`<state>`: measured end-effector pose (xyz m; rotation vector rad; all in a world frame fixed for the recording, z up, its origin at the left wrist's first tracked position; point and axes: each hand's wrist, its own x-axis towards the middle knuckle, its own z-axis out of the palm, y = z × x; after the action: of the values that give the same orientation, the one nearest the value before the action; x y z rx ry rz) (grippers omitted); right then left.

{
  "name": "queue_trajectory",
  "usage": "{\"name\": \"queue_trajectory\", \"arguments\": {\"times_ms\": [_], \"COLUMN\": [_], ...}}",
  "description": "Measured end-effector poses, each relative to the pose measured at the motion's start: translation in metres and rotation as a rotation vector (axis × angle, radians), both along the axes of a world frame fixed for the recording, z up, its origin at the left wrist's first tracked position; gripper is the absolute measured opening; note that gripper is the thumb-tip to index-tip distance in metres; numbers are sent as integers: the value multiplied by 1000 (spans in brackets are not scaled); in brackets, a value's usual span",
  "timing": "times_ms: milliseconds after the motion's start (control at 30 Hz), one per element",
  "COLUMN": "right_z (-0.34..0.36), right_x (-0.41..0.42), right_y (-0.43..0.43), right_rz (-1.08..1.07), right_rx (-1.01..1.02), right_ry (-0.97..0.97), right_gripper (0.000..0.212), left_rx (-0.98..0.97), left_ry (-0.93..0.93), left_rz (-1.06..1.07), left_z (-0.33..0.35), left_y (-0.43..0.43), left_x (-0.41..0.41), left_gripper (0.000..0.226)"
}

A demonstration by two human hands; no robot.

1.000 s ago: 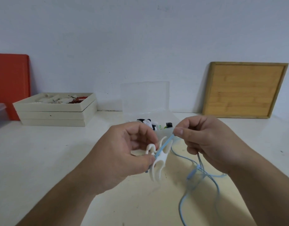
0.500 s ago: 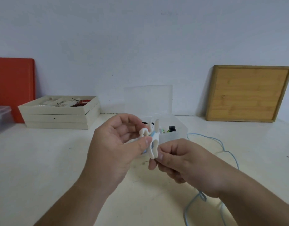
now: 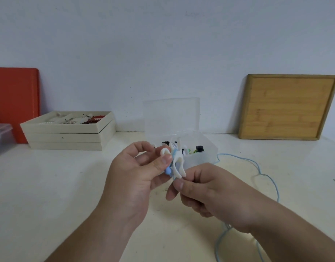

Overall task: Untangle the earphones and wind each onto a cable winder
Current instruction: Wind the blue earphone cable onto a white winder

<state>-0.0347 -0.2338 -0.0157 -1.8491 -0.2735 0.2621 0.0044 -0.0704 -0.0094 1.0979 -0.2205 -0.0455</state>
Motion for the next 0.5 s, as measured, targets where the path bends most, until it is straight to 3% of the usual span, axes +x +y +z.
{"name": "queue_trajectory", "arguments": {"times_ms": [167,300,500], "right_z": [10,13,25], "right_x": [-3,-5,-6], "right_y": [-7,-9,-25], "right_rz": [-13,6,-157], "right_rx": [-23,-84,49], "right_ry": [-15,-40,-151], "right_gripper": [31,28,24], "left_rx": [155,479,692], "left_ry": [-160,-393,-472], "left_rz": [108,222,133], "left_z": [1,-1,-2], "left_y": [6,7,13], "left_x": [4,3,2], "left_gripper": [31,30,35]}}
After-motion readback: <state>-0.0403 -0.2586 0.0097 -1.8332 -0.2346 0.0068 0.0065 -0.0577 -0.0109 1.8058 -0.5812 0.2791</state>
